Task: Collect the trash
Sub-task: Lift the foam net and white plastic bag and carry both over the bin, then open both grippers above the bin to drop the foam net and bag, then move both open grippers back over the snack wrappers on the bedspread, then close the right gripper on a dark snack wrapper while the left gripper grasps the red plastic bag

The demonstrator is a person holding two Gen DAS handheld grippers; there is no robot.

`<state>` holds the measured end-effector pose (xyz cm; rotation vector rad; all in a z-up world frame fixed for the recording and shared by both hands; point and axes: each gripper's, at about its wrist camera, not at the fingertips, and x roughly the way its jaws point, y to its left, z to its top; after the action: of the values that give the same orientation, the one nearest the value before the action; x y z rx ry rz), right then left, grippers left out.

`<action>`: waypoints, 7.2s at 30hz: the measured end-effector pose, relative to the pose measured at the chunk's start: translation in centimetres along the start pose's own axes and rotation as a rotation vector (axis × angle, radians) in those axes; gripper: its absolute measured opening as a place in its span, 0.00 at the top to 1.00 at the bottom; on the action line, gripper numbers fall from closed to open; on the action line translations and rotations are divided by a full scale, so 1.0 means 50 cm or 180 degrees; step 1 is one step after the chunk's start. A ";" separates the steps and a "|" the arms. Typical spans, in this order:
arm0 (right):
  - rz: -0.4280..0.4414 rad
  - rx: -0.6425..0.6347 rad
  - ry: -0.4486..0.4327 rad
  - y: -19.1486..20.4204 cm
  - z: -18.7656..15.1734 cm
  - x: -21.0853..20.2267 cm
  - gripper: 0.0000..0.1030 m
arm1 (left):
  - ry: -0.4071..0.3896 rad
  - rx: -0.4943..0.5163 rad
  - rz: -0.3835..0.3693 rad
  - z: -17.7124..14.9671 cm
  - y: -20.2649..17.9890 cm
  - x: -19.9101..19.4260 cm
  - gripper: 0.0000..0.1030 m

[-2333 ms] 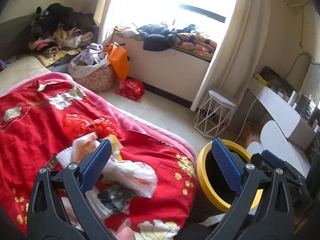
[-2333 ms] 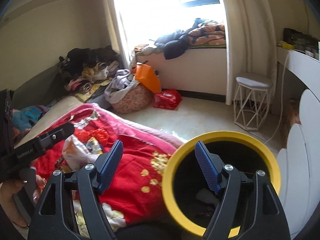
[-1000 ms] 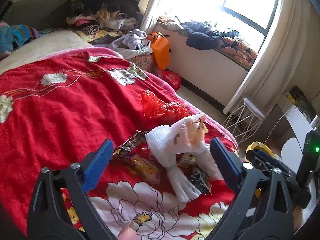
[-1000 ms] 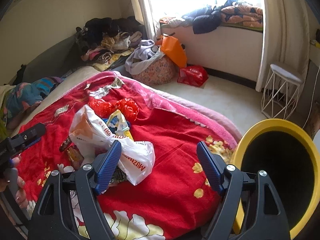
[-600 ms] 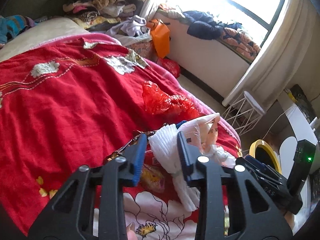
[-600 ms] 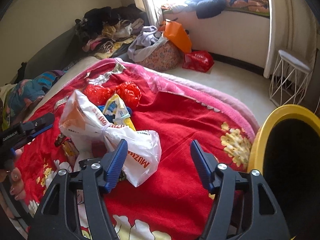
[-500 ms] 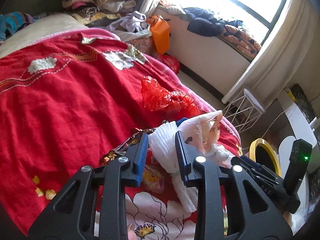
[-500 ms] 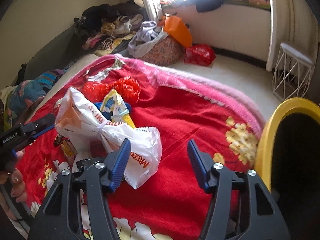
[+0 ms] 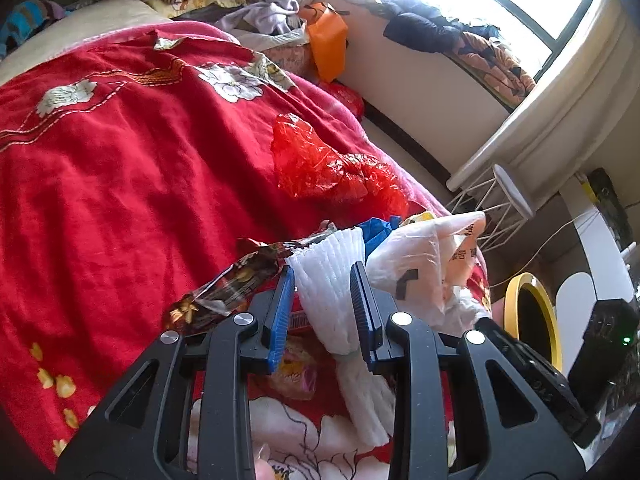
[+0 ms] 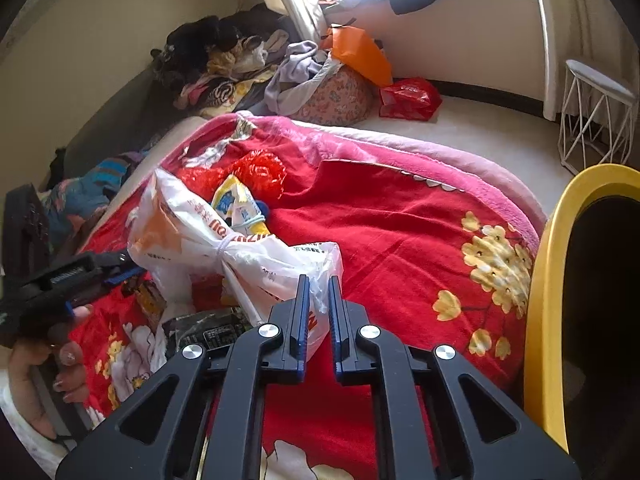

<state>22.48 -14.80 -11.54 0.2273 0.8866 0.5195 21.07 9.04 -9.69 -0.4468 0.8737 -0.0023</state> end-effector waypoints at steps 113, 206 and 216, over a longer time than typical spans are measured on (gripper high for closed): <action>-0.1180 0.1489 -0.1138 -0.365 -0.090 -0.434 0.80 | -0.0137 0.1458 -0.0993 -0.140 -0.568 0.035 0.63; -0.0185 -0.0208 0.0256 0.068 -0.020 0.054 0.33 | -0.0441 0.0213 0.0242 0.103 0.005 -0.005 0.19; 0.0048 -0.0139 0.0507 0.066 -0.040 0.105 0.61 | -0.0160 0.0152 0.0231 0.137 0.013 0.061 0.34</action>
<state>22.52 -9.31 -15.04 0.1544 1.0280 0.5761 27.99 11.67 -8.41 -0.3688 0.8383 0.0545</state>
